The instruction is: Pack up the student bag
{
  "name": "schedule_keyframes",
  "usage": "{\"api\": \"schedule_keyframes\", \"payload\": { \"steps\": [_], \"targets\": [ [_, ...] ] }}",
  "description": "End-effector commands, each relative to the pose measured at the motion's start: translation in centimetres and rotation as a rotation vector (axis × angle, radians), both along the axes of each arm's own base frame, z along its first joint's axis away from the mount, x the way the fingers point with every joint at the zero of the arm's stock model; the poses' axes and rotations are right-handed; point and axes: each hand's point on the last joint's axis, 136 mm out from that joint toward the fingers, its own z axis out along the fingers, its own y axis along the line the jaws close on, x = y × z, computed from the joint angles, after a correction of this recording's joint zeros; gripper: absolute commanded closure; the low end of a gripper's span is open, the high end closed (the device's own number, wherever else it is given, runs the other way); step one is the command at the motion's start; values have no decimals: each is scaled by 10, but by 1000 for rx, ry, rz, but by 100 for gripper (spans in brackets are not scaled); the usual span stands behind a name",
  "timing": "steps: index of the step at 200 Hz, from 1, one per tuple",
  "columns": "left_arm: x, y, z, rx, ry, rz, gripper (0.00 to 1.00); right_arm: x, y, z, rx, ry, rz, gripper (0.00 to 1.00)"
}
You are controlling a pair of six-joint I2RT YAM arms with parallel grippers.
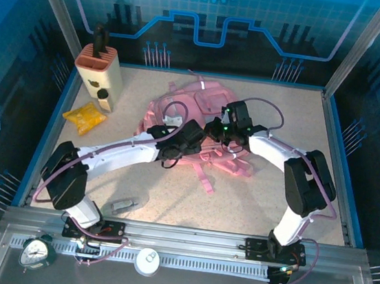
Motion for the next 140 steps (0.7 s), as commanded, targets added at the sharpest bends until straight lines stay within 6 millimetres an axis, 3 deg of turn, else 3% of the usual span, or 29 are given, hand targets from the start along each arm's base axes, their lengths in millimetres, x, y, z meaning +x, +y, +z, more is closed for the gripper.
{"api": "schedule_keyframes", "payload": {
  "steps": [1,50,116,140],
  "targets": [
    [1,-5,1,9,-19,51,3,-5,23,49,143,-86,26,100],
    [14,-24,-13,26,-16,82,1,-13,29,62,174,-100,22,100],
    [29,10,-8,75,-83,243,1,-14,25,57,198,-96,2,100],
    [28,25,-4,120,-100,279,8,-12,24,54,192,-94,-4,100]
  ]
}}
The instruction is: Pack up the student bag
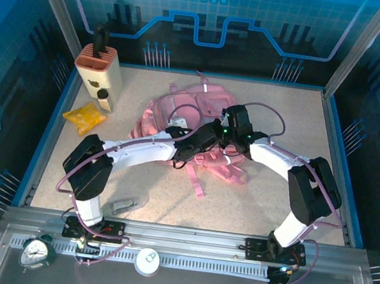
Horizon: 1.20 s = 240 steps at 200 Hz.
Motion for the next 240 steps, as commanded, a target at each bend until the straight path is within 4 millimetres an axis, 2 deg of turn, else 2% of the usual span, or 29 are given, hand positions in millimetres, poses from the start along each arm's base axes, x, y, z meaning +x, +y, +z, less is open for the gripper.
{"api": "schedule_keyframes", "payload": {
  "steps": [1,20,43,89,118,157,194,212,240],
  "targets": [
    [9,25,19,60,-74,91,9,-1,13,35,89,-90,44,100],
    [6,33,19,66,-69,100,21,1,15,35,102,-87,48,100],
    [2,34,21,55,-67,75,33,3,16,36,104,-94,51,100],
    [-6,34,21,38,-41,37,51,3,18,39,99,-107,55,100],
    [-8,33,25,43,-31,12,55,3,18,39,97,-109,54,100],
    [0,13,31,-36,-51,-57,59,4,22,38,96,-109,59,100],
    [4,12,19,-52,-14,-32,61,4,24,37,97,-108,61,100],
    [0,14,12,-69,-5,3,55,3,24,36,96,-106,61,100],
    [-1,16,6,-97,-11,33,54,4,25,37,95,-107,62,100]
  ]
}}
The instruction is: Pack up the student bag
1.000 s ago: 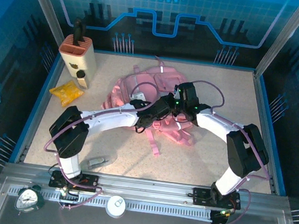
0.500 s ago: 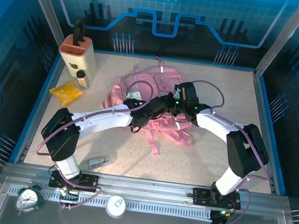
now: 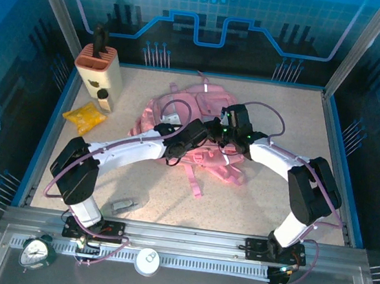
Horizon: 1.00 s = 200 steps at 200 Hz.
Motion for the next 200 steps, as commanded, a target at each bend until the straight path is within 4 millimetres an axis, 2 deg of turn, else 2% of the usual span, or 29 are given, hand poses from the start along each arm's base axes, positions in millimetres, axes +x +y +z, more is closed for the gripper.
{"api": "schedule_keyframes", "payload": {
  "steps": [1,24,50,85,119,148,172,189,200],
  "targets": [
    [0,2,-8,-42,0,43,54,3,21,32,73,-90,58,100],
    [5,-5,-9,-64,-18,40,55,3,22,32,79,-91,59,100],
    [13,-3,-13,-79,-17,75,64,2,22,30,73,-88,57,100],
    [17,-11,-11,-121,-39,61,77,4,19,27,63,-86,48,100],
    [11,4,-7,-76,-44,72,89,6,15,27,47,-95,46,100],
    [5,14,3,-16,-41,-10,100,9,9,25,40,-89,39,100],
    [-2,24,2,11,9,-68,100,9,8,28,37,-95,45,100],
    [-6,18,3,-25,32,-91,100,10,9,30,35,-100,46,100],
    [-10,11,3,-69,38,-86,89,10,9,30,34,-99,43,100]
  ]
}}
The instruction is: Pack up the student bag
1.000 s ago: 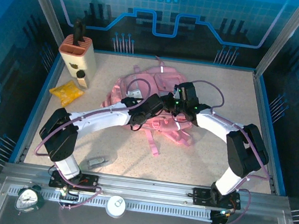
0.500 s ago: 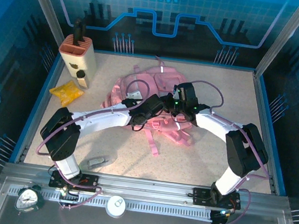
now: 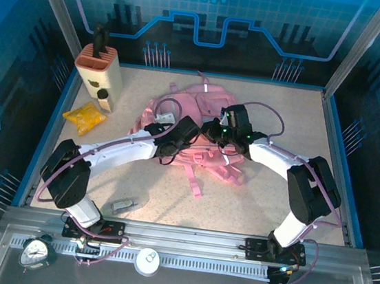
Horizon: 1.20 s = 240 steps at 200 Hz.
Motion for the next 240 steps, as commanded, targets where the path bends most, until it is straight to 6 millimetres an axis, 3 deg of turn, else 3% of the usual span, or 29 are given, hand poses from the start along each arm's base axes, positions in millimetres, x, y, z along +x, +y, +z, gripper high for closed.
{"api": "schedule_keyframes", "payload": {
  "steps": [1,34,80,108,151,188,209,240],
  "targets": [
    [-12,-2,1,-23,37,-42,89,10,10,33,47,-94,36,100],
    [-11,-21,7,-74,3,-27,54,10,13,31,55,-85,36,100],
    [-13,-20,-10,-1,55,26,49,10,17,27,65,-72,42,100],
    [-7,-20,-17,4,44,41,56,9,19,25,68,-69,46,100],
    [5,-6,-16,63,16,70,81,7,20,24,53,-69,53,100],
    [2,2,-6,78,-5,-4,100,7,9,14,50,-54,27,100],
    [0,7,0,118,-14,-113,100,6,6,12,44,-45,41,100],
    [-2,36,4,164,-9,-233,100,0,0,8,37,-28,67,100]
  ]
}}
